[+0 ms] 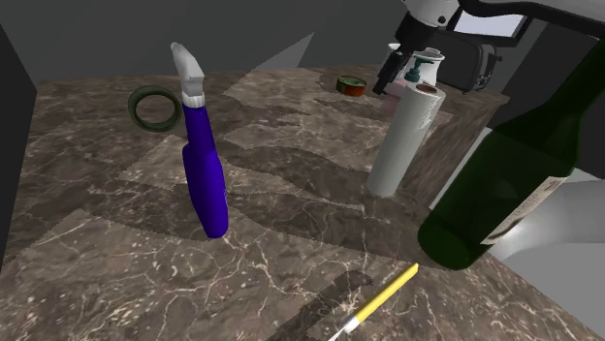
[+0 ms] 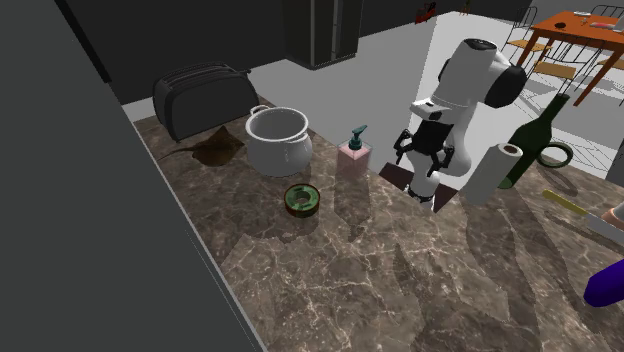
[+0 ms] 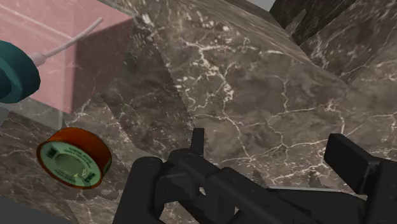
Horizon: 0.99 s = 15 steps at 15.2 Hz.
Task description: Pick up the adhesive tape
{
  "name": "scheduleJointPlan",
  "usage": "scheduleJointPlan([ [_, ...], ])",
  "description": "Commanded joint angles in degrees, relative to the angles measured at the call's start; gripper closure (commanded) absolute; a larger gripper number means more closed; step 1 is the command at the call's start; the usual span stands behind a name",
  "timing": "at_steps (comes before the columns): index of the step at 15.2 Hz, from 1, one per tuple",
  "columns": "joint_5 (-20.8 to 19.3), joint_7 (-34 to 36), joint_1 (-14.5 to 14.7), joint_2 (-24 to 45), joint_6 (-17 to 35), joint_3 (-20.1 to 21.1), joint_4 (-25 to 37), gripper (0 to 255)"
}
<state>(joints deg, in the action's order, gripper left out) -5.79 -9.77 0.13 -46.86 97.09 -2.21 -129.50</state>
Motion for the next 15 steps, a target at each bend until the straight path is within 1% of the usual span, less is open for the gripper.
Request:
scheduleJointPlan([
  [1,0.0,0.0,0.0,0.0,0.0,0.0,0.0,0],
  [8,-0.93,-5.88,-0.93,14.98,2.09,-6.66,9.27,0],
  [15,0.98,-12.46,-1.58,31.21,1.81,-12.87,21.82,0],
])
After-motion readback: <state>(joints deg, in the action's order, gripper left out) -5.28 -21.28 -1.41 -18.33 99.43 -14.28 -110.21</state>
